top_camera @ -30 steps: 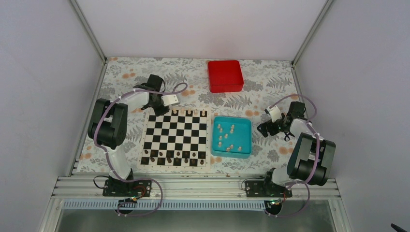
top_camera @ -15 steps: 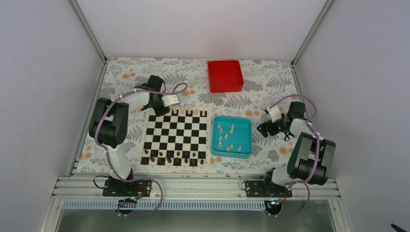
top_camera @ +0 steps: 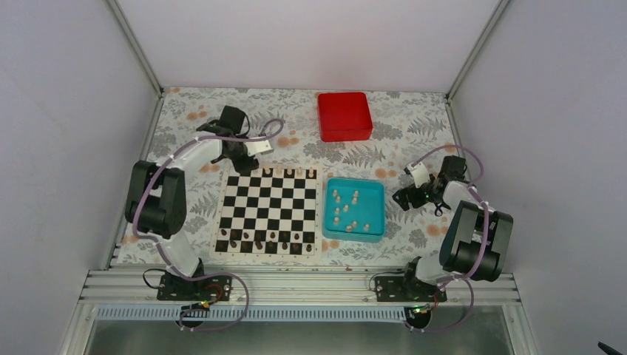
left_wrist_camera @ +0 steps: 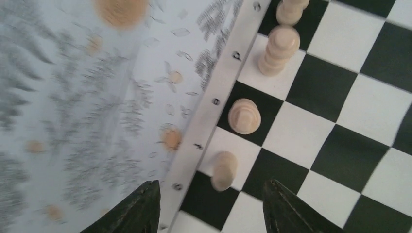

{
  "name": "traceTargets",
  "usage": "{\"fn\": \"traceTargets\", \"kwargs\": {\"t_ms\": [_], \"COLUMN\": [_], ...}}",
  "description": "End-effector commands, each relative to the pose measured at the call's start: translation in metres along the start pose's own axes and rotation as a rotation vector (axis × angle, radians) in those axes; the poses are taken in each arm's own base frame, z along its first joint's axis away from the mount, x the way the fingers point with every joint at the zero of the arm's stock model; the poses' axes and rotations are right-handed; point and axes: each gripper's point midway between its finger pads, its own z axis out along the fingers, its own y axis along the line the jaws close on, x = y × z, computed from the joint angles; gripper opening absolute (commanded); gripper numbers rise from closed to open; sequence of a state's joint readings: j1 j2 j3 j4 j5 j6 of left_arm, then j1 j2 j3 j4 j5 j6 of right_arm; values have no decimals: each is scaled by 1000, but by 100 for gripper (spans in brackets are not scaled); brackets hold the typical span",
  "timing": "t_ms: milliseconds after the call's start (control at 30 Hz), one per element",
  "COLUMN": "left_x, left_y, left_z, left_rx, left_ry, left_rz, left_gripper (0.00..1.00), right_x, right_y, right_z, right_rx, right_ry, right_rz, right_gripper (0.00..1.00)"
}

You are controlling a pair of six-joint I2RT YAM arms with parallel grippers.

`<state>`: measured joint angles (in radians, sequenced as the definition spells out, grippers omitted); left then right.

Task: Set up the chess pieces on the board
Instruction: Place the chess piece on the chessboard, then pick up the chess piece from the storage box.

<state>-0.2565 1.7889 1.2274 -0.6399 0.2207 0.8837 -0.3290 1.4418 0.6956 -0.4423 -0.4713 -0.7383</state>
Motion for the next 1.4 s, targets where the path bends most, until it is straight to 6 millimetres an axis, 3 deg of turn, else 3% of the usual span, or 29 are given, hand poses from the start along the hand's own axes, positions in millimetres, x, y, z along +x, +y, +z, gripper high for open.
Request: {"fn": "traceTargets", "kwargs": {"t_ms": [0, 100, 200, 400, 533, 633, 733, 900, 1033, 1367], "left_x": [-36, -70, -111, -191, -219, -223, -214, -190, -179, -172], "left_y": [14, 5, -27, -117, -164, -189, -217, -251, -262, -273], "left_z": [-60, -93, -108, -100, -71, -44, -22, -9, -1, 17], "left_rx": [-99, -141, -164, -62, 31, 91, 155, 203, 215, 242], "left_ry": [-66, -99, -110, -152, -133, -87, -37, 8, 22, 38], "left_rz": [63, 128, 228, 434, 542, 595, 646, 694, 701, 713], "left_gripper": [55, 59, 64, 67, 68, 67, 66, 65, 65, 52], "right_x": [-2, -1, -1, -3, -3, -3, -3, -2, 0, 0], "right_y": [3, 3, 2, 1, -2, -2, -2, -1, 0, 1], "right_z": [1, 1, 2, 0, -2, -2, -2, -1, 1, 1], "right_rx": [-29, -29, -26, -16, 2, 5, 5, -3, -12, -12], "right_ry": [-20, -18, -14, -22, -21, -20, -20, -19, -13, -14], "right_rz": [-7, -7, -2, -4, -3, -4, -7, -8, -6, -5], "right_gripper": [100, 100, 100, 100, 100, 100, 100, 100, 100, 100]}}
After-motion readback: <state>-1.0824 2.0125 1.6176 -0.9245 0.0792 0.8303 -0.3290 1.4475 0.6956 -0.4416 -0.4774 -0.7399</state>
